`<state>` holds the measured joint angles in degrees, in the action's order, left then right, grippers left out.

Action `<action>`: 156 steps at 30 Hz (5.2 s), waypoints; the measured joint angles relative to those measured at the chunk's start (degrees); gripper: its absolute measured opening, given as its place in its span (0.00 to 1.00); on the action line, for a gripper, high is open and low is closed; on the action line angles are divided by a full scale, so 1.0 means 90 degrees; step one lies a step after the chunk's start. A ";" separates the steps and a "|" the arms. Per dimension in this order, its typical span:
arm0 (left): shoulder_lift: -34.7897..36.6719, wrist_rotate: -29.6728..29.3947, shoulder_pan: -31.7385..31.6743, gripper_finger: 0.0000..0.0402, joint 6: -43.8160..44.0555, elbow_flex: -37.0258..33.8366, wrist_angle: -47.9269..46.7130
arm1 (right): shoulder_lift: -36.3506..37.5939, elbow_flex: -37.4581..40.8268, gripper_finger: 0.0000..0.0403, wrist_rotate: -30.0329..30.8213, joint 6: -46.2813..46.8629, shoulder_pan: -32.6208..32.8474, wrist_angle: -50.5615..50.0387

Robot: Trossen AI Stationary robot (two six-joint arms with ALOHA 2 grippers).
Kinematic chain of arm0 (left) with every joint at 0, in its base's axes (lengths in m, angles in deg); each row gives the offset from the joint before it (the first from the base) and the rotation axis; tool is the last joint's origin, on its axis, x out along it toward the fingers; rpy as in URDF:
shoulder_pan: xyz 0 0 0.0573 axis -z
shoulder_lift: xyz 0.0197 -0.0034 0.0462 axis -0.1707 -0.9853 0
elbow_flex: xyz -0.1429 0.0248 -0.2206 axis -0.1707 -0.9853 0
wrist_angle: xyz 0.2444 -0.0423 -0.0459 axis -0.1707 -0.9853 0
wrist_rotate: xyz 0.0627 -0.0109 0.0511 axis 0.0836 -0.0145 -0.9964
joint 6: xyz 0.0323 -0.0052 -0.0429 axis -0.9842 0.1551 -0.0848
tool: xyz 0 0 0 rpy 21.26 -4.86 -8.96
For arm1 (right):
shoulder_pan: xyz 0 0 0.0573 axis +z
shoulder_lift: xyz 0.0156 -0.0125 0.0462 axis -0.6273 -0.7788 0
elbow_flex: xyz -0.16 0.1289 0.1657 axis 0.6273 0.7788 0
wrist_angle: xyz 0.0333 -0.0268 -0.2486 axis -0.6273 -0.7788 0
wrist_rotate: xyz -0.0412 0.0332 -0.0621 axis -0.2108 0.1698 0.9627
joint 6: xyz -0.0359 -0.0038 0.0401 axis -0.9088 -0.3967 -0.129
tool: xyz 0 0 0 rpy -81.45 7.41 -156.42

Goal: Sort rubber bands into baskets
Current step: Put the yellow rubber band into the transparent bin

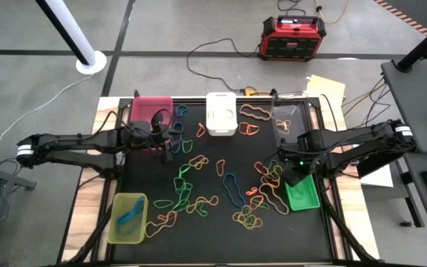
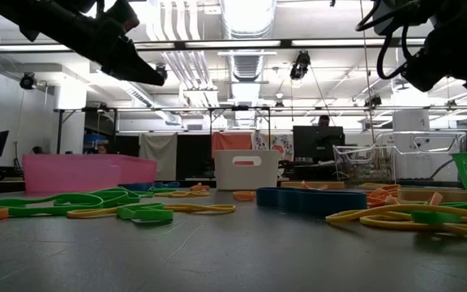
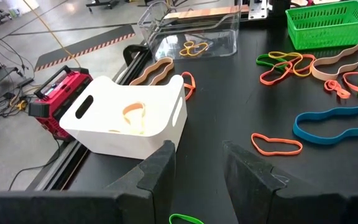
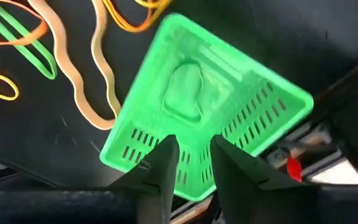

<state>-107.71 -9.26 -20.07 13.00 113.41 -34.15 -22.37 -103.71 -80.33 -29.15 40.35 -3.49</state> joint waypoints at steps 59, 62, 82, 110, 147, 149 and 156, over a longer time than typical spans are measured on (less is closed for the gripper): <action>-0.4991 0.1171 0.0345 0.20 0.0895 0.0733 0.0993 | -0.0005 0.0500 0.33 0.3219 -0.5502 -0.0158 0.6996; -0.4988 0.1171 0.0345 0.06 0.0752 0.0733 0.1000 | -0.0005 0.0500 0.33 0.3218 -0.5502 -0.0155 0.6997; -0.3070 0.1134 0.0323 0.00 -0.0238 0.0806 0.1290 | -0.1248 0.0873 0.30 0.3222 -0.6245 -0.0158 0.9682; -0.2670 0.0992 0.0323 0.00 -0.0023 0.0809 0.1481 | -0.4106 -0.1032 0.52 0.2251 -0.6835 -0.0772 1.0350; -0.2665 0.0355 0.0335 0.04 0.0226 0.0806 0.1453 | -0.3898 -0.1030 0.02 0.2256 -0.6837 -0.0908 1.0200; -0.2644 0.0355 0.0335 0.09 0.0327 0.0806 0.1450 | -0.3755 -0.1030 0.02 0.2256 -0.6839 -0.0908 0.9966; -0.2529 0.0347 0.0335 0.31 0.0345 0.0806 0.1437 | -0.2758 -0.1144 0.02 0.3122 -0.7173 -0.0998 0.8294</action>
<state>-130.47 -6.13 -17.05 16.10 120.67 -21.22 -47.19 -114.01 -52.24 -93.71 31.36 71.16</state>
